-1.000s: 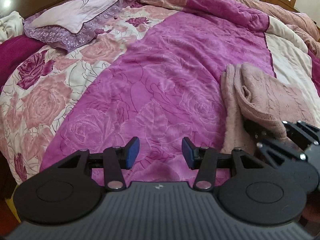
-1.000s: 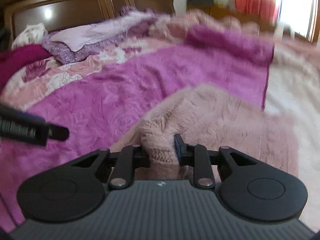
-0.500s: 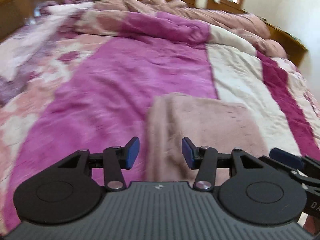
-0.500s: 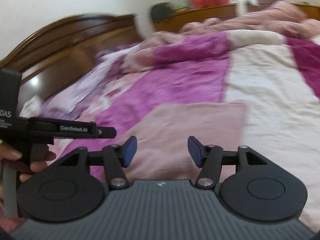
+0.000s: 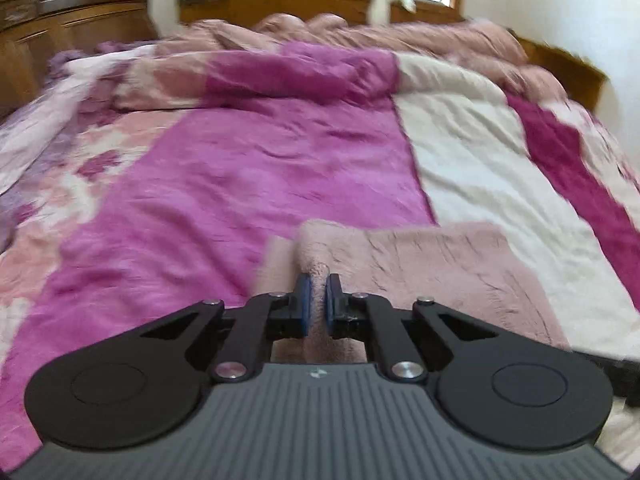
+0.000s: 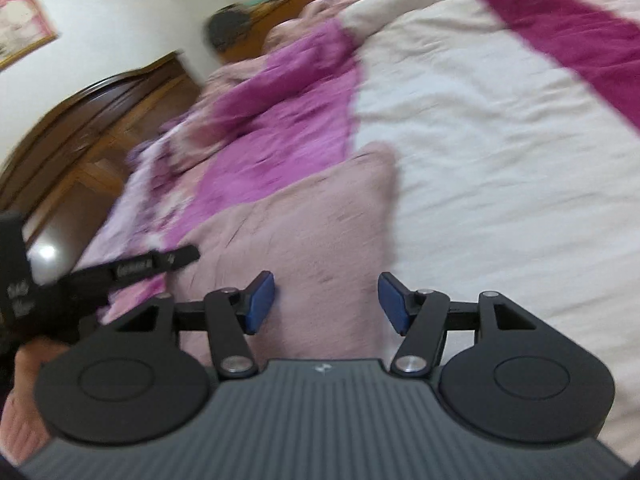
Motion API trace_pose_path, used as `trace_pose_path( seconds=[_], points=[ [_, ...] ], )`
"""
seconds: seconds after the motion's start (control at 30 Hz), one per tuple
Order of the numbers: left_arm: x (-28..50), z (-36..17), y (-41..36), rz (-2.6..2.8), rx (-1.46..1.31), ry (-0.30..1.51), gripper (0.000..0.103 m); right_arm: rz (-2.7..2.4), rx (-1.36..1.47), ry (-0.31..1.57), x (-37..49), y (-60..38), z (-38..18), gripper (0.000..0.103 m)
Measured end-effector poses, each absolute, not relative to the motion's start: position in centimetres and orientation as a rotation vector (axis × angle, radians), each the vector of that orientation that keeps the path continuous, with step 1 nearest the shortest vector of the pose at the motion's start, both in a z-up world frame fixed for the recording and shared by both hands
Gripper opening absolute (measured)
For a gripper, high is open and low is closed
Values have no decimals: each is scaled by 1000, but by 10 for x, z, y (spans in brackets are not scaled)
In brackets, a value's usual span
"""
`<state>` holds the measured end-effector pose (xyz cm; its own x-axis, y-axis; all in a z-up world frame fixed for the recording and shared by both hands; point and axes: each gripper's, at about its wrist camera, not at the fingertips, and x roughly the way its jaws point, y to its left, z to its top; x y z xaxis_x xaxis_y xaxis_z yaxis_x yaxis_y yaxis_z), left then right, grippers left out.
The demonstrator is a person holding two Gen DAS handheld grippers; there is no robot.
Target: Fold small clothes
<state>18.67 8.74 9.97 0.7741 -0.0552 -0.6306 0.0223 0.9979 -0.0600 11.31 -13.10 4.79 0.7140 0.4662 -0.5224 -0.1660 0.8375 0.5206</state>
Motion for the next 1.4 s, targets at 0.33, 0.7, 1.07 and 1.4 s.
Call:
trace_pose_path(
  seconds=[0.33, 0.7, 1.07, 1.4],
  points=[
    [166, 86, 156, -28, -223, 759, 10, 386, 384, 679, 110, -114, 52, 70],
    [149, 93, 136, -145, -329, 793, 70, 344, 649, 743, 120, -153, 26, 83],
    [170, 40, 147, -297, -655, 891, 50, 458, 603, 872, 159, -118, 25, 53],
    [102, 90, 78, -524, -709, 900, 47, 403, 504, 786, 54, -190, 122, 48]
  ],
)
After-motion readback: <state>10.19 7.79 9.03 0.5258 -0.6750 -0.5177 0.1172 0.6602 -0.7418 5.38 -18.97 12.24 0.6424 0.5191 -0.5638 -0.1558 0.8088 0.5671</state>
